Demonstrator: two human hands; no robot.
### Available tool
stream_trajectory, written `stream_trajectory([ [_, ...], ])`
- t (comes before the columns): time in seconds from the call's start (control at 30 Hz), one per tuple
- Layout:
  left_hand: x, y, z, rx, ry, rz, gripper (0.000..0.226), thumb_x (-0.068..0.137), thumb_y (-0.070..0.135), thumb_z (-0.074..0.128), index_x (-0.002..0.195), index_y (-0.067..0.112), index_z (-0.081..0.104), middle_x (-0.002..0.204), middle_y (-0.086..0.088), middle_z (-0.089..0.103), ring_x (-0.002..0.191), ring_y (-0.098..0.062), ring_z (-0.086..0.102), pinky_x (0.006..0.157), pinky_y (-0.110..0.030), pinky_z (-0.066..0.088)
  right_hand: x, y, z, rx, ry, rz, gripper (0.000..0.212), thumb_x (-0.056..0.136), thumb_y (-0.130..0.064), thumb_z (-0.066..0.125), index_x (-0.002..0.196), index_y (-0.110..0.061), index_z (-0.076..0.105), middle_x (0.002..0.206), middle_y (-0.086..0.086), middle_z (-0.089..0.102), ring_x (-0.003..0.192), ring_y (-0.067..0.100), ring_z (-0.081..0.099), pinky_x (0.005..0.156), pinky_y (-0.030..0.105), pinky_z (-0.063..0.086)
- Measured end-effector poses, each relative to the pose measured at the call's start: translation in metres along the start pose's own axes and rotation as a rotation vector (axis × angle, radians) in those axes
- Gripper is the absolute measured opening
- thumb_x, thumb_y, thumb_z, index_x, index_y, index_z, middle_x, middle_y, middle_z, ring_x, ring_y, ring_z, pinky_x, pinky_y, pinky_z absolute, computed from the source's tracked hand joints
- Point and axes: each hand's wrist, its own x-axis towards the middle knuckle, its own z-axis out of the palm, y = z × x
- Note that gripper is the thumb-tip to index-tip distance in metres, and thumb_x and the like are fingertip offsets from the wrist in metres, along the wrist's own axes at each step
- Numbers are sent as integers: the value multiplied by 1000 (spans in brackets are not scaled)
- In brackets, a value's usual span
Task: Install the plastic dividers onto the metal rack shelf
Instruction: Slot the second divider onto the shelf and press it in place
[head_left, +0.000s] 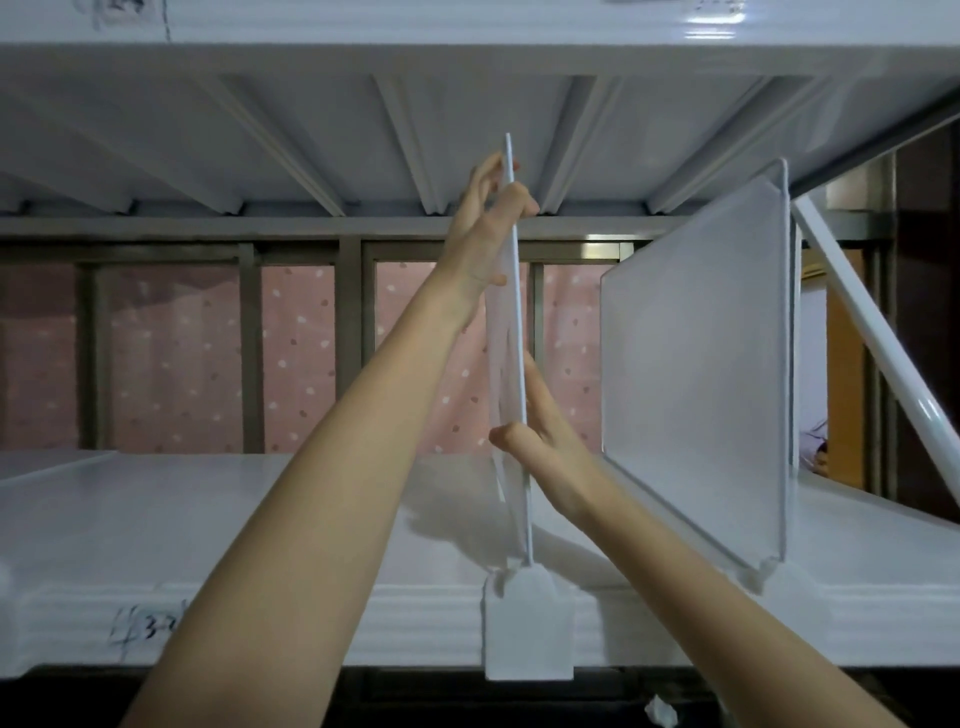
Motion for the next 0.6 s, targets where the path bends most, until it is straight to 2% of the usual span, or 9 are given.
stream_trajectory([
  [0.07, 0, -1, 3, 8, -9, 13, 67, 67, 34, 47, 133, 24, 44, 128, 11, 43, 109, -3, 44, 65, -19, 31, -1, 1, -1, 7, 6, -5, 90, 70, -40, 50, 151, -50, 12, 154, -26, 24, 140, 2, 31, 107, 28, 34],
  [0.23, 1, -3, 5, -14, 12, 22, 67, 67, 35, 45, 133, 25, 44, 119, 13, 45, 97, 8, 43, 65, -20, 31, 0, 3, -1, -15, 2, -4, 87, 71, -40, 50, 148, -56, 12, 153, -29, 25, 141, 4, 31, 113, 41, 32],
  [0.37, 0, -7, -1, -14, 46, 45, 66, 67, 34, 45, 133, 25, 44, 126, 9, 44, 97, 9, 42, 65, -18, 32, 1, 2, 2, -34, 3, -1, 84, 76, -34, 49, 148, -56, 11, 154, -33, 19, 140, -2, 26, 112, 30, 27],
  [0.5, -3, -7, -9, -5, 35, 38, 65, 68, 34, 47, 133, 25, 45, 129, 10, 44, 98, 9, 42, 65, -17, 31, 1, 4, 4, -43, -2, -3, 86, 70, -42, 48, 148, -56, 13, 152, -33, 23, 138, -3, 30, 113, 34, 31],
  [0.6, -4, -8, -14, -12, 28, 31, 63, 69, 34, 48, 132, 26, 46, 125, 13, 48, 97, 12, 43, 65, -18, 31, 1, 4, 4, -36, -5, -15, 88, 67, -45, 46, 149, -52, 16, 151, -33, 26, 136, -7, 31, 113, 32, 30],
])
